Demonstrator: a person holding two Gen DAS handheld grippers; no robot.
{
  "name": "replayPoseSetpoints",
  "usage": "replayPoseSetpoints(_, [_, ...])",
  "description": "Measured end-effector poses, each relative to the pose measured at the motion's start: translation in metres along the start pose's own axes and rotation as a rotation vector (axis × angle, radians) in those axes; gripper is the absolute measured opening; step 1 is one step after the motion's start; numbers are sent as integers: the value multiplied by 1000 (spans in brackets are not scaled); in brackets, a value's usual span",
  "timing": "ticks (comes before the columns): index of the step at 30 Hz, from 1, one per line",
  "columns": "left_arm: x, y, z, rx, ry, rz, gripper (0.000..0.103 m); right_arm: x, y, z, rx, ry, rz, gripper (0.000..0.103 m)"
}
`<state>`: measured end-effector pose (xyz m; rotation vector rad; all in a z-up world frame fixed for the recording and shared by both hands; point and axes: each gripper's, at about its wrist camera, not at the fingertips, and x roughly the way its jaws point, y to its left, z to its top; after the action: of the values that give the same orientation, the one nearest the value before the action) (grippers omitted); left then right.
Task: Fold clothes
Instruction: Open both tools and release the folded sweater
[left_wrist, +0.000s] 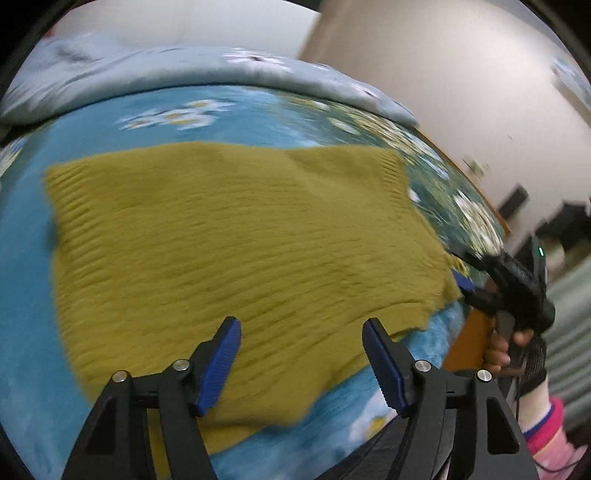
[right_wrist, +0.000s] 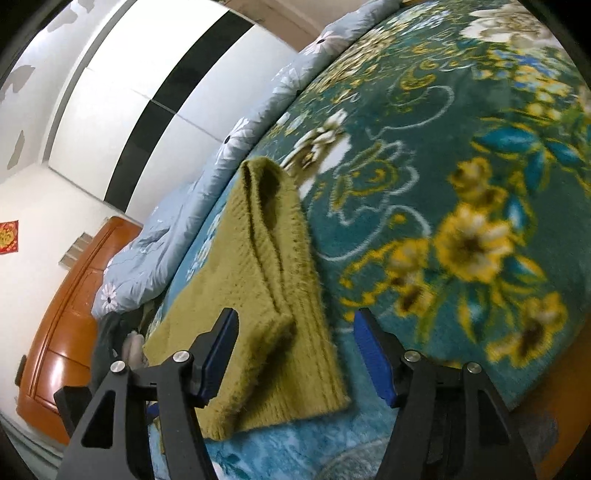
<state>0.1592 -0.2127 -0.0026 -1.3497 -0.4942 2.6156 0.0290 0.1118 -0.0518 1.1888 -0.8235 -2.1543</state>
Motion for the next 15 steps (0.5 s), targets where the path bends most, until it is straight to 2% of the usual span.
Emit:
replayPoseSetpoints(3, [12, -16, 4, 31, 19, -39, 72, 10, 3, 4, -4, 26, 38, 66])
replayPoseSetpoints(6, [28, -28, 0, 38, 69, -106, 72, 19, 7, 7, -9, 48, 54, 68])
replayPoseSetpoints(9, [38, -30, -5, 56, 73, -91, 72, 26, 11, 9, -20, 59, 52, 68])
replayPoseSetpoints(10, [37, -28, -5, 47, 68, -106, 72, 28, 12, 9, -18, 64, 50, 66])
replayPoseSetpoints(11, [35, -26, -5, 37, 63, -120, 72, 30, 13, 9, -16, 72, 45, 61])
replayPoseSetpoints(14, [28, -16, -7, 7, 57, -151, 72, 35, 15, 7, -13, 97, 32, 33])
replayPoseSetpoints(15, [25, -13, -7, -4, 54, -162, 72, 37, 16, 7, -12, 106, 28, 30])
